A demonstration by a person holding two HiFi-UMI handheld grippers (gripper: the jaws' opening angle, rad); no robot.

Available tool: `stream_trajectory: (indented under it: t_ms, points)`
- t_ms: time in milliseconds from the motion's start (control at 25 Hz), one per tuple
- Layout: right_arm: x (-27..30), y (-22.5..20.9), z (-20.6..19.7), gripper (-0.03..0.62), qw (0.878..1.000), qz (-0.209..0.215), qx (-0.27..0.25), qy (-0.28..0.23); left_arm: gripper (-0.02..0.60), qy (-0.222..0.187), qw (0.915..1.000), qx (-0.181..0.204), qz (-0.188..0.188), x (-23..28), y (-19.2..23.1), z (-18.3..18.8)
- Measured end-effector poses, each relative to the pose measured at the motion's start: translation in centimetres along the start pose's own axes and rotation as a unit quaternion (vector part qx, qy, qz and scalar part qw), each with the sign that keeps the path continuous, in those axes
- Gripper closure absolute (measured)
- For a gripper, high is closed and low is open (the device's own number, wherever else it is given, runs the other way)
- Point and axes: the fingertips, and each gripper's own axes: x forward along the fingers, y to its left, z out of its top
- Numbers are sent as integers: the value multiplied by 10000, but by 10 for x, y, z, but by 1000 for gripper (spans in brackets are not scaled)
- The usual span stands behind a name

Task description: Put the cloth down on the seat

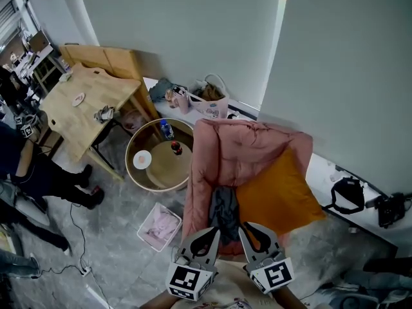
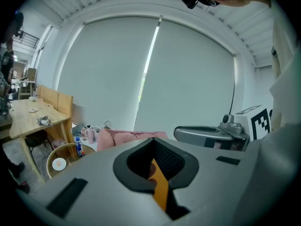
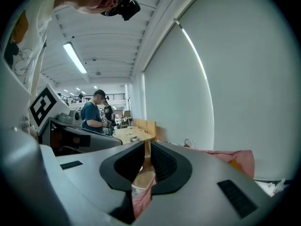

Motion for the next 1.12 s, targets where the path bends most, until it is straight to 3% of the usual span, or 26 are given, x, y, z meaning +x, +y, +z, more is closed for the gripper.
stream_trajectory:
  t_ms: [320, 600, 1120]
  points:
    - [-17, 0, 12, 545, 9994, -240, 27, -244, 577, -249, 9992, 226, -201, -7, -27, 8]
    - [-20, 11, 1, 554, 9993, -254, 185, -215, 577, -180, 9998, -32, -62, -5, -29, 1]
    - [-31, -4, -27, 554, 9959, -460, 766, -144, 577, 157, 9993, -115, 325, -14, -24, -22]
